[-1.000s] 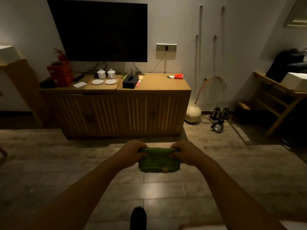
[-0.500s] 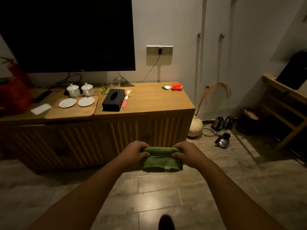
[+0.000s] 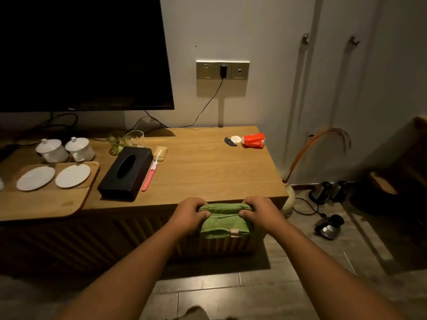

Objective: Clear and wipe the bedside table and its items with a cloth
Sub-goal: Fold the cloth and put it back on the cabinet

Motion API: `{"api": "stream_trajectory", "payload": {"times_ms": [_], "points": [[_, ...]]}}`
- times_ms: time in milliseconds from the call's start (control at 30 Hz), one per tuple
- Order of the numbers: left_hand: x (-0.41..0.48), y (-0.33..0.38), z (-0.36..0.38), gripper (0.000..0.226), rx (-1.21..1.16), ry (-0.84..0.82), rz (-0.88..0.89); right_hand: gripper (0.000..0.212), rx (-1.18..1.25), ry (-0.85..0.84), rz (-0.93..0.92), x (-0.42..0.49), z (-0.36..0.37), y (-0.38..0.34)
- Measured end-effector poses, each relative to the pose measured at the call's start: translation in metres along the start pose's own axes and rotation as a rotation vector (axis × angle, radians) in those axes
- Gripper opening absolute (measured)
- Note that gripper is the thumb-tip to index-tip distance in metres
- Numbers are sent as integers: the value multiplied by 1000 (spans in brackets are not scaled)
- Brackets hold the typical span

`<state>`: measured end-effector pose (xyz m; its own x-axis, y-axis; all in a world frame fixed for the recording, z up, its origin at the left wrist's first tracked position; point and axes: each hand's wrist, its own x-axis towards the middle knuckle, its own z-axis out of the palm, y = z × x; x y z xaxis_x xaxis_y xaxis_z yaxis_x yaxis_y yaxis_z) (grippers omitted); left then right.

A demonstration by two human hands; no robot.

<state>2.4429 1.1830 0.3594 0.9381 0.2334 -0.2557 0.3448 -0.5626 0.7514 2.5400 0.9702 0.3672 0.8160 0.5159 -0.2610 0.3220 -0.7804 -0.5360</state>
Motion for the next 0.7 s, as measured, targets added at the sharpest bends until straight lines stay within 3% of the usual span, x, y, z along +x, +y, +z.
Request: {"api": "stream_trajectory", "payload": {"times_ms": [200, 333, 700], "points": [[114, -17, -3, 8, 2, 46, -78, 39, 22, -20, 89, 122, 1, 24], [188, -32, -2, 17, -31, 56, -141, 21, 34, -12, 176, 193, 5, 35], [310, -64, 12, 19, 83, -96, -188, 21, -42, -84, 359, 299, 28, 68]]}}
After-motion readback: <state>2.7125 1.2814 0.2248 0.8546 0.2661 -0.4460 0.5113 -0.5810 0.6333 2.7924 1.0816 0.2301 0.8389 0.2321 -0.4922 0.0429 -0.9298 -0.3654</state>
